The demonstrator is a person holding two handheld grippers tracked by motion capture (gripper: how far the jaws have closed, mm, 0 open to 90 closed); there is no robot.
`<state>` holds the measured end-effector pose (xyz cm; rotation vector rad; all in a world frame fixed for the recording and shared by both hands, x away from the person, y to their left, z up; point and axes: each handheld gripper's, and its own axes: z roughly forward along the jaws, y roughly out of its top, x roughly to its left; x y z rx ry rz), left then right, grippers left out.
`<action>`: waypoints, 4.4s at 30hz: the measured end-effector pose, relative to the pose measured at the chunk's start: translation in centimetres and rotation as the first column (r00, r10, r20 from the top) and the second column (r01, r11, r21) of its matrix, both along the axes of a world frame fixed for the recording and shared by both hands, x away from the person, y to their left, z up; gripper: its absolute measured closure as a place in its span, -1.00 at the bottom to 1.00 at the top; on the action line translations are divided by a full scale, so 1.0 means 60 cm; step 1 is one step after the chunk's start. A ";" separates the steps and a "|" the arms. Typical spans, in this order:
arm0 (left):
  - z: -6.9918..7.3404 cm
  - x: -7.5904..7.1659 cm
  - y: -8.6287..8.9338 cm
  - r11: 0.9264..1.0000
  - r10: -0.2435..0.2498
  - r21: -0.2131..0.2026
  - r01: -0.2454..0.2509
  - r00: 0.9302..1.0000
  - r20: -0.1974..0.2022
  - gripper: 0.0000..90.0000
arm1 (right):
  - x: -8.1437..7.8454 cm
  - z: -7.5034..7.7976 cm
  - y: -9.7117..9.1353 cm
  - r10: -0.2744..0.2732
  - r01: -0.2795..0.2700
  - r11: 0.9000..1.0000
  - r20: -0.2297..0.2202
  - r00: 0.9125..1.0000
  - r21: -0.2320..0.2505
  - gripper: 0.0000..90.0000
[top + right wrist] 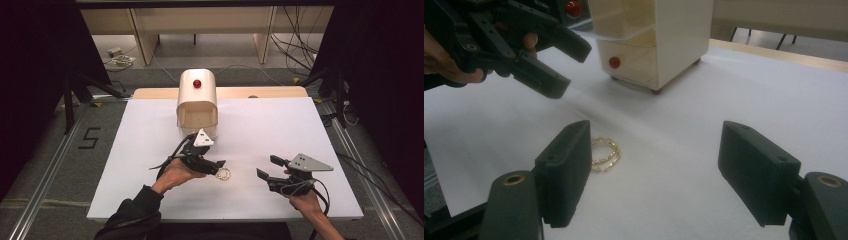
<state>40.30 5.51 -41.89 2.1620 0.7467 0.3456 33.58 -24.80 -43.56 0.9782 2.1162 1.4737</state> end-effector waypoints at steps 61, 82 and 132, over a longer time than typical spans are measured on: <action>-0.090 0.014 -0.053 0.984 0.086 0.167 -0.057 0.981 -0.174 0.47 | 0.001 0.000 0.007 0.009 -0.009 1.000 0.003 1.000 -0.015 -0.33; -0.097 0.014 -0.059 0.982 0.082 0.180 -0.053 0.984 -0.158 0.76 | 0.001 0.000 0.008 0.009 -0.009 1.000 0.001 1.000 -0.015 -0.33; -0.021 0.010 -0.030 0.997 0.023 0.072 -0.015 0.993 -0.118 0.93 | 0.000 0.001 0.006 0.006 -0.006 1.000 0.002 1.000 -0.013 -0.33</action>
